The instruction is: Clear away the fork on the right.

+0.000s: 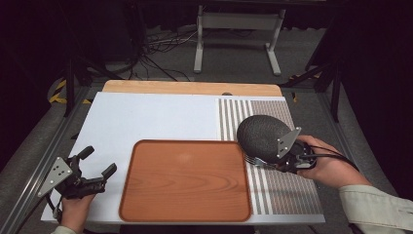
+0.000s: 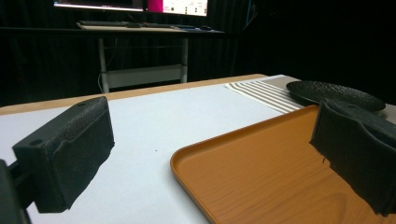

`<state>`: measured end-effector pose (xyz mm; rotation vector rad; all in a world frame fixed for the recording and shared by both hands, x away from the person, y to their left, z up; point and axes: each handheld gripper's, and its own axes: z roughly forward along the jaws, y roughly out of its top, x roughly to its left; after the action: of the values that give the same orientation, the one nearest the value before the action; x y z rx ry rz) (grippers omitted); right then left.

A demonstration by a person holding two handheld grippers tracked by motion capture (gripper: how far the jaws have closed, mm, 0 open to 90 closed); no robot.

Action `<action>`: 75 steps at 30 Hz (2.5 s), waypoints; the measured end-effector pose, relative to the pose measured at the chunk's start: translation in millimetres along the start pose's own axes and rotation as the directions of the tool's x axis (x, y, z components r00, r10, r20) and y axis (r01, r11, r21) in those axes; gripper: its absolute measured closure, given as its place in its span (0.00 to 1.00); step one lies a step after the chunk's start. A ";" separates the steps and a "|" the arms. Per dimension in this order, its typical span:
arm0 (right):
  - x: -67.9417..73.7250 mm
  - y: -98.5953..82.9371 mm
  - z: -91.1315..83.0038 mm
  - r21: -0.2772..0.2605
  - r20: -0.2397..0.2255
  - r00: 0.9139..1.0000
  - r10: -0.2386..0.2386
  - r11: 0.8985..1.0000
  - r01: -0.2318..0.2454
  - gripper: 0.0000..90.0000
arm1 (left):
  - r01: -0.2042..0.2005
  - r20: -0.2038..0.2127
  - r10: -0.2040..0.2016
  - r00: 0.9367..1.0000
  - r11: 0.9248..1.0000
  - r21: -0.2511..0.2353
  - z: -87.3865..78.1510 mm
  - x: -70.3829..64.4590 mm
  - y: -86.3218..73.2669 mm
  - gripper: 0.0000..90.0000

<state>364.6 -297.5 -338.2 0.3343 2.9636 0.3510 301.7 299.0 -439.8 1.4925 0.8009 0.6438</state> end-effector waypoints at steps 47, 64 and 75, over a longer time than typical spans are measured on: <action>17.7 87.7 22.1 -0.077 -0.057 0.717 0.694 0.713 -0.696 0.87 | 0.000 0.007 0.000 1.000 1.000 -0.003 -0.7 0.4 1.0 0.00; 22.1 108.8 45.8 -0.029 -0.056 0.640 0.767 0.639 -0.768 0.87 | -0.003 0.002 0.003 1.000 1.000 -0.007 -1.5 1.0 1.5 0.00; 24.5 113.5 70.6 0.035 -0.056 0.612 0.789 0.614 -0.788 0.87 | -0.003 0.003 0.003 1.000 1.000 -0.005 -1.2 0.8 1.6 0.00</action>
<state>375.4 -169.0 -381.1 1.6837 2.6688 0.4309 301.4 300.4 -438.2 1.4899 0.7941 0.6459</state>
